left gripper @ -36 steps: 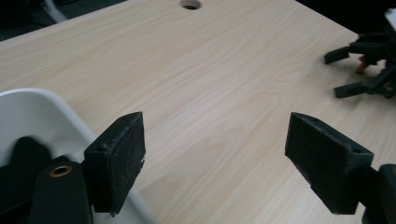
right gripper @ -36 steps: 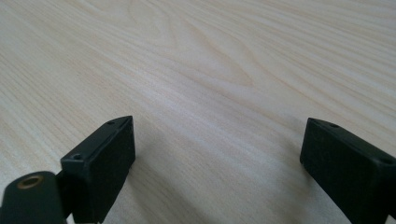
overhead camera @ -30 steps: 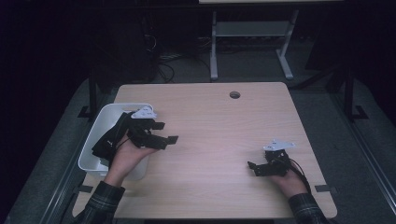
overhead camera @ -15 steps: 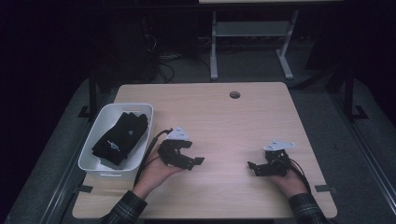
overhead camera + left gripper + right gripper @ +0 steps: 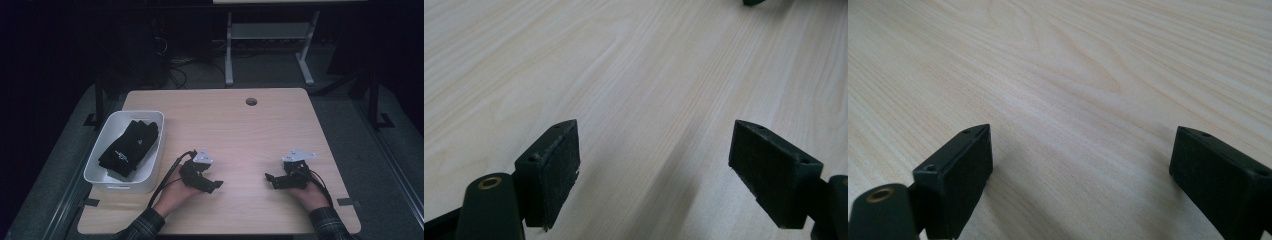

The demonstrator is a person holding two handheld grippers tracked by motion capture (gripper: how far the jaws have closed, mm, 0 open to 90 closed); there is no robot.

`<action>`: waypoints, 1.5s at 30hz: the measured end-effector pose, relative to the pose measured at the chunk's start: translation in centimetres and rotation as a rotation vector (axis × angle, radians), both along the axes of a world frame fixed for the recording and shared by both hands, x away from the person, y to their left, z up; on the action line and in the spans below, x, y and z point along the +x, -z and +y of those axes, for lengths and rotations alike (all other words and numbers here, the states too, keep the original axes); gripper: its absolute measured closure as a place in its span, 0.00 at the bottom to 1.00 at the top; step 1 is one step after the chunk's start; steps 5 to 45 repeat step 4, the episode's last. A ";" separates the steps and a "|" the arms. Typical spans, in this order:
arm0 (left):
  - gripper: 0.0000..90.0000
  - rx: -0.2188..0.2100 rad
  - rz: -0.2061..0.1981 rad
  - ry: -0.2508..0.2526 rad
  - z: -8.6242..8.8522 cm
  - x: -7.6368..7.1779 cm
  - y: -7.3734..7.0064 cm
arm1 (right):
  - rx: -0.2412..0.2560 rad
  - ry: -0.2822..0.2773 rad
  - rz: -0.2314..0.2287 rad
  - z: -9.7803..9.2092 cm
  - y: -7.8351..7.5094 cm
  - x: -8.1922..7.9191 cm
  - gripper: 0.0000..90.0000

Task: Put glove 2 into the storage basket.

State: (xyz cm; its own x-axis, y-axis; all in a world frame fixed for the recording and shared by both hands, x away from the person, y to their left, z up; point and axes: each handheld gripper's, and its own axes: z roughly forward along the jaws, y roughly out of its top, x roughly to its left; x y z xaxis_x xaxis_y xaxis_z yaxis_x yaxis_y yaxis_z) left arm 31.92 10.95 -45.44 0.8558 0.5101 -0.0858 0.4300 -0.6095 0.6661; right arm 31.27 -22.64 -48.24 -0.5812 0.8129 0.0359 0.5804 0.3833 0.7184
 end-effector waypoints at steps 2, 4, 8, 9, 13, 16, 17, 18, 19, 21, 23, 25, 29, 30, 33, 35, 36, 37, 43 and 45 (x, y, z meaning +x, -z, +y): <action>0.22 0.006 0.003 -0.006 0.1 0.0 0.2 | 0.000 -0.001 0.000 0.0 0.0 0.0 0.11; 0.22 0.010 0.002 -0.008 0.2 0.0 0.4 | 0.000 -0.001 0.000 0.0 0.0 0.0 0.11; 0.22 0.010 0.002 -0.008 0.2 0.0 0.4 | 0.000 -0.001 0.000 0.0 0.0 0.0 0.11; 0.22 0.010 0.002 -0.008 0.2 0.0 0.4 | 0.000 -0.001 0.000 0.0 0.0 0.0 0.11; 0.22 0.010 0.002 -0.008 0.2 0.0 0.4 | 0.000 -0.001 0.000 0.0 0.0 0.0 0.11; 0.22 0.010 0.002 -0.008 0.2 0.0 0.4 | 0.000 -0.001 0.000 0.0 0.0 0.0 0.11; 0.22 0.010 0.002 -0.008 0.2 0.0 0.4 | 0.000 -0.001 0.000 0.0 0.0 0.0 0.11; 0.22 0.010 0.002 -0.008 0.2 0.0 0.4 | 0.000 -0.001 0.000 0.0 0.0 0.0 0.11; 0.22 0.010 0.002 -0.008 0.2 0.0 0.4 | 0.000 -0.001 0.000 0.0 0.0 0.0 0.11; 0.22 0.010 0.002 -0.008 0.2 0.0 0.4 | 0.000 -0.001 0.000 0.0 0.0 0.0 0.11; 0.22 0.010 0.002 -0.008 0.2 0.0 0.4 | 0.000 -0.001 0.000 0.0 0.0 0.0 0.11; 0.22 0.010 0.002 -0.008 0.2 0.0 0.4 | 0.000 -0.001 0.000 0.0 0.0 0.0 0.11; 0.22 0.010 0.002 -0.008 0.2 0.0 0.4 | 0.000 -0.001 0.000 0.0 0.0 0.0 0.11; 0.22 0.010 0.002 -0.008 0.2 0.0 0.4 | 0.000 -0.001 0.000 0.0 0.0 0.0 0.11; 0.22 0.010 0.002 -0.008 0.2 0.0 0.4 | 0.000 -0.001 0.000 0.0 0.0 0.0 0.11; 0.22 0.010 0.002 -0.008 0.2 0.0 0.4 | 0.000 -0.001 0.000 0.0 0.0 0.0 0.11; 0.22 0.010 0.002 -0.008 0.2 0.0 0.4 | 0.000 -0.001 0.000 0.0 0.0 0.0 0.11; 0.22 0.010 0.002 -0.008 0.2 0.0 0.4 | 0.000 -0.001 0.000 0.0 0.0 0.0 0.11; 0.22 0.010 0.002 -0.008 0.2 0.0 0.4 | 0.000 -0.001 0.000 0.0 0.0 0.0 0.11; 0.22 0.010 0.002 -0.008 0.2 0.0 0.4 | 0.000 -0.001 0.000 0.0 0.0 0.0 0.11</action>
